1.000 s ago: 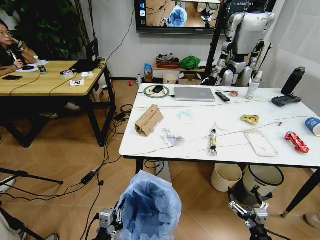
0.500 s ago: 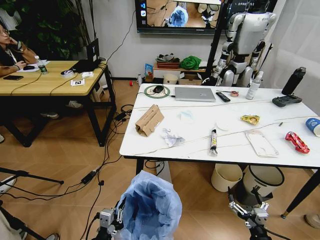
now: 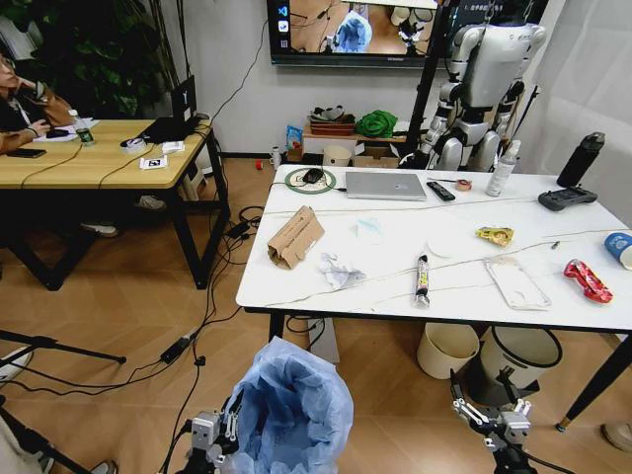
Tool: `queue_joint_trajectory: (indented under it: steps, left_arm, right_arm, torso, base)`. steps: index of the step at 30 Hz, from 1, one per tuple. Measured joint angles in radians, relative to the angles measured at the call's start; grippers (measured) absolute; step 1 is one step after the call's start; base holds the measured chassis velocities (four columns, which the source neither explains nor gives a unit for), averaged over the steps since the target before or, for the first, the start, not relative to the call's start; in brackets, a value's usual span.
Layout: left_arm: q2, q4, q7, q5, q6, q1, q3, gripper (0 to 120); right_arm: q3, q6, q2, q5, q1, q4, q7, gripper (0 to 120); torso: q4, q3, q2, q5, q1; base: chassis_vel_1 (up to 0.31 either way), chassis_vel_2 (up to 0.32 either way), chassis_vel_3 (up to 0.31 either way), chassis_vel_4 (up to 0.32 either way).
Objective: Pick up the trash bin and place the trash from the table into it.
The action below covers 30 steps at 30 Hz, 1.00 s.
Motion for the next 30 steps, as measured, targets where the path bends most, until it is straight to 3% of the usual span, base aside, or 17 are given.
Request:
queue_joint_trajectory:
  steps: [10, 14, 19, 25, 30]
  left_arm:
    - [0.022, -0.048, -0.004, -0.007, 0.013, 0.036, 0.001, 0]
    - [0.032, -0.074, -0.019, -0.019, 0.019, 0.054, -0.007, 0]
    - [0.027, -0.110, -0.067, -0.031, 0.042, 0.075, -0.013, 0]
    - [0.006, -0.122, -0.095, -0.019, 0.074, 0.086, -0.014, 0]
    - [-0.009, -0.118, -0.120, -0.028, 0.105, 0.081, -0.024, 0]
  right_arm:
    - [0.004, 0.003, -0.028, 0.028, -0.020, 0.047, 0.009, 100]
    - [0.003, -0.051, -0.095, 0.110, -0.037, 0.129, 0.046, 100]
    - [-0.012, -0.199, -0.243, 0.268, -0.037, 0.288, 0.179, 100]
    - [-0.023, -0.260, -0.371, 0.329, -0.007, 0.341, 0.282, 100]
    - [-0.071, -0.303, -0.425, 0.346, 0.016, 0.344, 0.321, 99]
  torso:
    - [-0.0001, -0.001, -0.002, 0.0003, -0.001]
    - [-0.0001, -0.001, -0.002, 0.0001, -0.001]
    - [-0.0001, -0.001, -0.003, 0.0001, -0.001]
    - [0.0003, -0.002, -0.003, 0.0002, -0.001]
    - [-0.0005, -0.002, -0.003, 0.0005, -0.002]
  base:
    - [0.000, 0.000, 0.000, 0.000]
    - [0.000, 0.000, 0.000, 0.000]
    - [0.000, 0.000, 0.000, 0.000]
    - [0.000, 0.000, 0.000, 0.000]
    - [0.000, 0.000, 0.000, 0.000]
